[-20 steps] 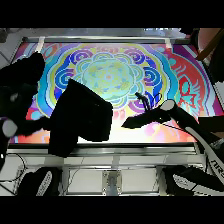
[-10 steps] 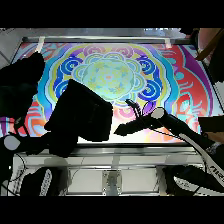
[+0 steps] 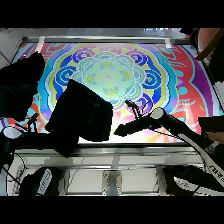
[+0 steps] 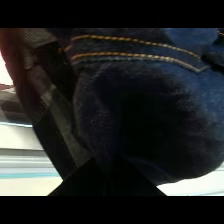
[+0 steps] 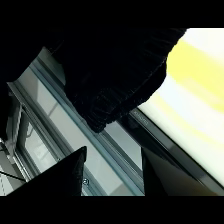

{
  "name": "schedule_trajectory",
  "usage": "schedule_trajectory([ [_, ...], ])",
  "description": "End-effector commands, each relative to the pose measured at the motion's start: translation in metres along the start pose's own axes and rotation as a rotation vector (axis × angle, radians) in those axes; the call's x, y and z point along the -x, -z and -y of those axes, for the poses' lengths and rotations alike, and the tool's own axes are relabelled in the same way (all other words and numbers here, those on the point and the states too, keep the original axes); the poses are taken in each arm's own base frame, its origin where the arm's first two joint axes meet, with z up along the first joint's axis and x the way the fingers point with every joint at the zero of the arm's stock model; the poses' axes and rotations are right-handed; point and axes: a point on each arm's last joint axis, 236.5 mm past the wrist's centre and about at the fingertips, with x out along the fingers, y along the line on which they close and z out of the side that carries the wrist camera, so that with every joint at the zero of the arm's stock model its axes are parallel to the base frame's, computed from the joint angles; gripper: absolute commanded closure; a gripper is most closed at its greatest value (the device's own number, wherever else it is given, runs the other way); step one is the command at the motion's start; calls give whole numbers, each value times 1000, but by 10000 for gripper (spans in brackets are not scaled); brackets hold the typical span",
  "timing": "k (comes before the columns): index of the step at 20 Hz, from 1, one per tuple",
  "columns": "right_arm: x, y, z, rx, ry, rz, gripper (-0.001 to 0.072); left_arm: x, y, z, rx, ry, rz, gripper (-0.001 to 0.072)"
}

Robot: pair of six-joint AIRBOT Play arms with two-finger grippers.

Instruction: Fold the clothes and pants, and hang the long-sleeved shirts on hangers.

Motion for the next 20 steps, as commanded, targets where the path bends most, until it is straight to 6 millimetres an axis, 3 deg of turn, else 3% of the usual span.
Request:
schedule_trajectory([
  [1,-11,3,-4,-55,-59,-24,275,-1,-1,4,-18,20,-3,692],
  [5,-36,0,-27,-84,-200,-21,262,-1,-1,4,-17,21,-3,692],
  [8,-55,11,-24,-96,-199,-60,261,-1,-1,4,-28,21,-2,692],
  [13,-68,-13,-42,-39,-234,-6,268,-1,-7,3,-27,17,23,692],
  [14,-69,-20,-44,-23,-234,2,376,-1,-9,3,-27,15,32,693],
  [15,-69,-27,-47,-5,-236,11,583,-1,-11,2,-27,14,42,692],
  [16,-64,-34,-52,16,-246,20,674,2,-15,3,-32,12,53,692],
  [18,-47,-39,-61,79,-278,-10,683,18,-33,13,-64,13,107,693],
  [20,-10,-42,-64,116,-274,-45,684,55,-63,35,-144,14,213,693],
])
